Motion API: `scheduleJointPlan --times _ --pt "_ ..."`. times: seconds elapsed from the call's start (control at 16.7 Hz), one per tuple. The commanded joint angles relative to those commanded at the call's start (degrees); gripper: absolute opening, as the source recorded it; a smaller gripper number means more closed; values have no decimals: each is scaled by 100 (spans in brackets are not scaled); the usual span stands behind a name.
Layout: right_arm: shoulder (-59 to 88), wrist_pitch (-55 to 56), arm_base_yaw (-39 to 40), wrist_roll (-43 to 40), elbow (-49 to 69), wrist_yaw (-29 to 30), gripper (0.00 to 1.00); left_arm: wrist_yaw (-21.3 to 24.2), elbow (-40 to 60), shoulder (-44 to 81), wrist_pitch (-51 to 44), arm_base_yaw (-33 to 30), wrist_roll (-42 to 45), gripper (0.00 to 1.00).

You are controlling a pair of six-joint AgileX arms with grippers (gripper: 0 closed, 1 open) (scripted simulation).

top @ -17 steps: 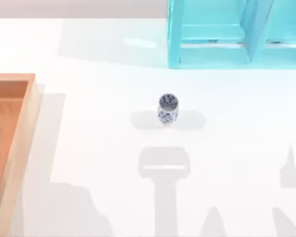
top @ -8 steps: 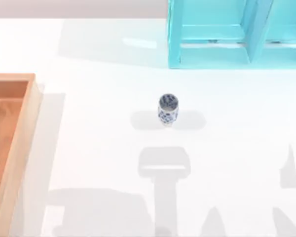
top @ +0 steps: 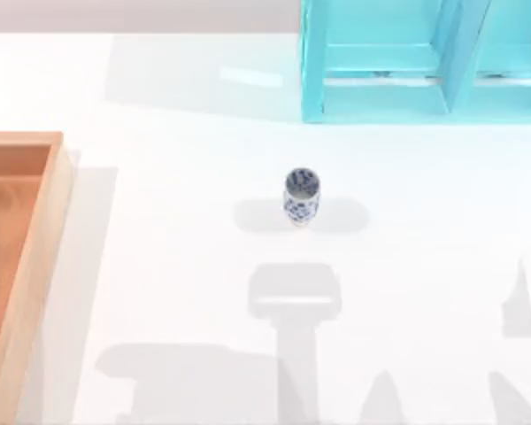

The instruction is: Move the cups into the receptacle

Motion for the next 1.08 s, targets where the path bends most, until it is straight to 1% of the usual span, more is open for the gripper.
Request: scheduleJointPlan --times 0.18,0.36,0.54,0.84,0.96,1.08 --pt "0 0 0 0 0 0 100 -54 374 365 -35 -354 -345 100" --pt "0 0 0 0 0 0 100 -182 1303 1264 -109 -1135 -1131 100" --pt "0 0 0 0 0 0 100 -373 2735 2541 -196 -2216 -2197 100" --pt "0 0 0 0 0 0 100 -725 5414 4790 -228 -4294 -4187 100" --pt "0 0 0 0 0 0 100 -845 6292 5523 -180 -5057 -4917 100" --pt "0 0 0 0 0 0 100 -945 6950 6080 -111 -5684 -5524 100"
